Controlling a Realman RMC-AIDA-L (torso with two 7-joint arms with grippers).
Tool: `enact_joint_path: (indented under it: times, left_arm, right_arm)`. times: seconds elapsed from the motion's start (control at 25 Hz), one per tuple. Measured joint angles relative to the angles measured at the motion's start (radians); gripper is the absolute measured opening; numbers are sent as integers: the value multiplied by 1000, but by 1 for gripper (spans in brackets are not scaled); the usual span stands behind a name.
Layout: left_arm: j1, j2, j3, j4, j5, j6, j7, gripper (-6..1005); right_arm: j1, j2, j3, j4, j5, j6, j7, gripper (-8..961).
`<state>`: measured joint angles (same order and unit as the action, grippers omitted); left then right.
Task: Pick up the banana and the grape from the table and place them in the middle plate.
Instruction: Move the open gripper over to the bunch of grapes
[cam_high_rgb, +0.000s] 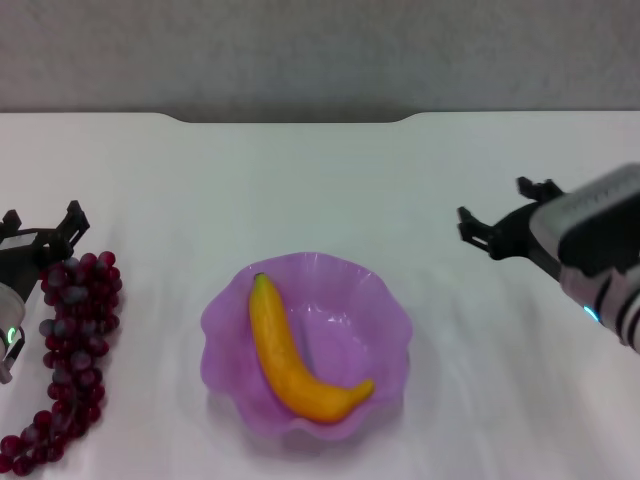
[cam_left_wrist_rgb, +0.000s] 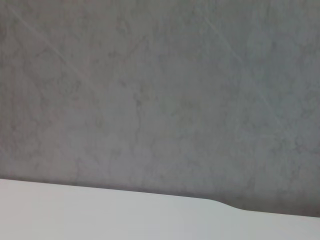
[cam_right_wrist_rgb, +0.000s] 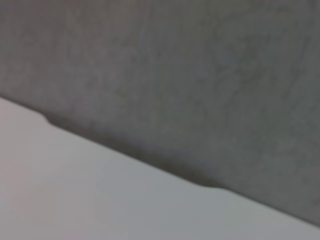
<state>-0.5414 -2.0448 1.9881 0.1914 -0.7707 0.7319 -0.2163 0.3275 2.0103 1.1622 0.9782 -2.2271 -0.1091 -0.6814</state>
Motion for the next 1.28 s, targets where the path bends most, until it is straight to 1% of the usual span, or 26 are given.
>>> enact_joint_path:
  times: [0.04,0.24,0.32,0.4,0.44,0.52,0.6,0.68,0.76,0.92,1.0,1.08,1.12,1.2,1.24,1.28]
  left_arm:
    - [0,0,0,0,0,0,0,882]
    - [-3,-1,0,1,2,0,0,882]
    - [-4,-2,0,1,2,0,0,882]
    - [-4,-3,0,2,3,0,-4,882]
    - [-4,-3,0,2,3,0,-8,882]
    - [-5,-3,0,3,6,1,-20,882]
    - [-5,-4,0,10,7,4,-25,882]
    - [-6,-3,4,27,8,3,-29,882]
    - [-6,0,16,43,9,0,-37,882]
    - [0,8,26,77,19,5,-48,882]
    - [1,17,26,119,29,-15,-48,883]
    - [14,37,20,200,51,-74,-47,883]
    - [35,55,10,271,69,-124,-45,883]
    - [74,85,-12,393,101,-215,-41,884]
    - [108,103,-37,487,133,-283,-40,884]
    - [138,116,-65,569,162,-349,-37,884]
  right_arm:
    - [-4,0,-27,-22,1,-63,2,882]
    - [-2,1,-106,-132,5,-274,63,882]
    - [4,1,-158,-199,2,-400,128,883]
    - [25,1,-218,-285,0,-532,207,883]
    - [36,1,-238,-317,-1,-574,237,883]
    - [72,2,-288,-421,-1,-677,339,883]
    - [99,4,-327,-511,-1,-751,437,883]
    - [120,6,-364,-581,-1,-808,504,883]
    - [137,9,-396,-622,1,-835,535,883]
    - [145,10,-430,-630,2,-836,539,882]
    - [142,10,-434,-635,5,-835,539,882]
    - [140,10,-435,-643,7,-830,540,882]
    - [139,10,-436,-645,7,-829,541,882]
    - [138,11,-436,-645,7,-829,542,882]
    - [138,11,-437,-644,7,-829,542,882]
    - [139,11,-437,-644,7,-829,542,883]
